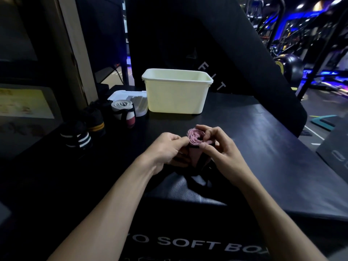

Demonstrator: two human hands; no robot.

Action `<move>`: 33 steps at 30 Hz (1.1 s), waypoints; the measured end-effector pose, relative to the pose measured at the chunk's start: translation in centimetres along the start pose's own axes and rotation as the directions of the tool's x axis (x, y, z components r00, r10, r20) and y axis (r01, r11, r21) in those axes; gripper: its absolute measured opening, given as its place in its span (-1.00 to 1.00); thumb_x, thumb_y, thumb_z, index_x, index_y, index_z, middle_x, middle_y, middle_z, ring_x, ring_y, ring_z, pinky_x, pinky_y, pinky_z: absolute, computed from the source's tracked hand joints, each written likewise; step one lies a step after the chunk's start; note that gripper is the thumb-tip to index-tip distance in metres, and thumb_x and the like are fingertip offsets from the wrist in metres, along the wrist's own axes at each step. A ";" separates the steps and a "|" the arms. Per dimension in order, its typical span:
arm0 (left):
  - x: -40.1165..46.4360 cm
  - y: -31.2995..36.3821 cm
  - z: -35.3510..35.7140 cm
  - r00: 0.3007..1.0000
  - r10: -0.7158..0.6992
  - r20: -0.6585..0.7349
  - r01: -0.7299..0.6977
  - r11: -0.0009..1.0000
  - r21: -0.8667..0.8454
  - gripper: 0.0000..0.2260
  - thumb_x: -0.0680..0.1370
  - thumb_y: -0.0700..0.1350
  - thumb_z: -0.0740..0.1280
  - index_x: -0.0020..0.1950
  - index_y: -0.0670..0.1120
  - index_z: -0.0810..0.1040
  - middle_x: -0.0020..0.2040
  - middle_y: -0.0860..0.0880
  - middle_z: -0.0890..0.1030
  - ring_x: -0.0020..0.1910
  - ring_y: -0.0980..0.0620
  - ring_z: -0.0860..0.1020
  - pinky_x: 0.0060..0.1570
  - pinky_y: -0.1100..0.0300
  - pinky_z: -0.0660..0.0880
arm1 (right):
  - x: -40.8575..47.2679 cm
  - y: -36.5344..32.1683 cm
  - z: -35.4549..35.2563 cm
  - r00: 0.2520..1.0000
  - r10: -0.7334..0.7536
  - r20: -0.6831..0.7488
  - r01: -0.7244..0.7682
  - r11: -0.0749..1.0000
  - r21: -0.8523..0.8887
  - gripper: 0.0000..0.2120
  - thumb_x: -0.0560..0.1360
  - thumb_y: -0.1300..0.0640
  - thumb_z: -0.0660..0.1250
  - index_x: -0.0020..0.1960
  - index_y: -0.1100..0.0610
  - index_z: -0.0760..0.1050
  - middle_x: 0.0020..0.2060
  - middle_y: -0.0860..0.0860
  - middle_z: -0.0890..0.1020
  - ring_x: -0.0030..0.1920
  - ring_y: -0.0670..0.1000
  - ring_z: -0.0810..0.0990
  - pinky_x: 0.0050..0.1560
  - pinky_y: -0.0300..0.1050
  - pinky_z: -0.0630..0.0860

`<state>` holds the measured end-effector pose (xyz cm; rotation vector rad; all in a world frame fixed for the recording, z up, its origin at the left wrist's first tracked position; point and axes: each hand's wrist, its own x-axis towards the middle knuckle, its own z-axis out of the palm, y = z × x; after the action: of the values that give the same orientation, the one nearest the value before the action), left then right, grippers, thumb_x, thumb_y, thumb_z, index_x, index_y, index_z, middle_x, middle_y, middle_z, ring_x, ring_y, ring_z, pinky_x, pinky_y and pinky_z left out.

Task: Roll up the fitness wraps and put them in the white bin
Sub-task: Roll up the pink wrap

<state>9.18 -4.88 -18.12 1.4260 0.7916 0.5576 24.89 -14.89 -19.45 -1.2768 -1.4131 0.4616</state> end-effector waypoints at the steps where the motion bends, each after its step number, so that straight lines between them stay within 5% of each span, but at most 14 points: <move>1: 0.1 -0.1 0.3 0.999 0.023 -0.035 -0.023 1.000 0.001 -0.82 0.61 -0.05 0.40 -0.04 -0.17 0.62 -0.21 -0.17 0.67 -0.27 -0.07 0.69 -0.34 0.15 0.63 | 0.0 0.2 -0.1 1.000 0.003 -0.001 -0.003 1.000 0.017 -0.88 0.60 0.30 0.36 0.02 0.16 0.43 0.37 -0.08 0.56 0.36 -0.11 0.54 0.32 -0.05 0.50; 4: 0.3 -0.4 0.6 0.986 0.098 -0.131 -0.100 0.995 -0.010 -0.88 0.60 -0.14 0.39 -0.06 -0.18 0.64 -0.24 -0.15 0.65 -0.34 0.00 0.64 -0.32 0.14 0.63 | -0.2 0.5 -0.1 1.000 0.027 0.013 -0.028 0.998 0.058 -0.86 0.62 0.28 0.35 0.10 0.11 0.44 0.44 -0.05 0.50 0.42 -0.16 0.48 0.36 -0.15 0.42; 12: 0.6 0.2 0.2 0.980 0.129 -0.154 -0.113 0.988 0.109 -0.81 0.61 -0.11 0.38 -0.07 -0.23 0.67 -0.29 -0.11 0.66 -0.32 -0.03 0.66 -0.25 0.07 0.64 | -0.1 0.4 -0.2 0.999 0.019 0.029 -0.021 0.997 0.078 -0.75 0.49 0.21 0.36 0.14 0.10 0.43 0.42 -0.07 0.51 0.39 -0.04 0.53 0.40 0.06 0.48; 16: 1.2 0.3 0.2 0.988 0.105 -0.116 -0.087 0.985 0.151 -0.81 0.58 -0.04 0.38 -0.11 -0.15 0.64 -0.25 -0.15 0.64 -0.28 -0.06 0.66 -0.17 0.01 0.66 | -0.1 0.1 -0.1 1.000 0.009 0.022 -0.011 0.998 0.069 -0.72 0.48 0.23 0.38 0.16 0.14 0.41 0.40 -0.03 0.53 0.37 -0.04 0.54 0.39 0.05 0.49; 19: 1.3 0.6 0.1 0.999 0.023 -0.046 -0.019 0.995 0.095 -0.78 0.60 -0.02 0.39 -0.11 -0.17 0.63 -0.25 -0.14 0.65 -0.34 -0.02 0.67 -0.30 0.11 0.65 | 0.0 0.1 0.0 1.000 0.005 0.026 -0.007 0.999 0.051 -0.71 0.50 0.31 0.38 0.17 0.16 0.40 0.38 -0.03 0.55 0.37 -0.03 0.55 0.37 0.07 0.50; 23: 1.1 1.0 -0.4 0.995 -0.077 0.070 0.076 0.997 0.015 -0.71 0.62 -0.02 0.37 -0.24 -0.14 0.58 -0.42 -0.02 0.55 -0.45 0.05 0.60 -0.32 0.15 0.65 | 0.1 0.0 0.3 0.999 0.018 0.030 -0.020 0.997 0.073 -0.69 0.47 0.27 0.38 0.17 0.15 0.39 0.37 -0.03 0.55 0.36 -0.01 0.55 0.34 -0.01 0.52; 29: 1.2 0.3 -0.5 0.992 0.107 -0.058 -0.103 0.992 0.075 -0.85 0.64 -0.14 0.34 -0.02 -0.19 0.63 -0.25 -0.12 0.62 -0.39 0.04 0.62 -0.38 0.16 0.62 | -0.2 -0.1 0.0 1.000 0.019 0.021 -0.021 0.993 0.118 -0.64 0.44 0.28 0.35 0.21 0.12 0.40 0.37 -0.06 0.55 0.35 -0.06 0.55 0.25 -0.22 0.49; 33: 1.0 0.4 -1.2 0.993 0.120 -0.020 -0.117 0.987 0.111 -0.83 0.65 -0.15 0.33 -0.06 -0.19 0.64 -0.20 -0.16 0.65 -0.32 0.00 0.63 -0.35 0.16 0.63 | -0.1 -0.1 0.1 0.999 -0.004 0.044 -0.001 0.995 0.100 -0.59 0.41 0.33 0.32 0.23 0.14 0.39 0.35 -0.05 0.57 0.36 -0.02 0.55 0.27 -0.10 0.53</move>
<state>8.96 -3.29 -17.87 1.5768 0.7719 0.6338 24.71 -14.97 -19.44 -1.1915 -1.4100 0.5551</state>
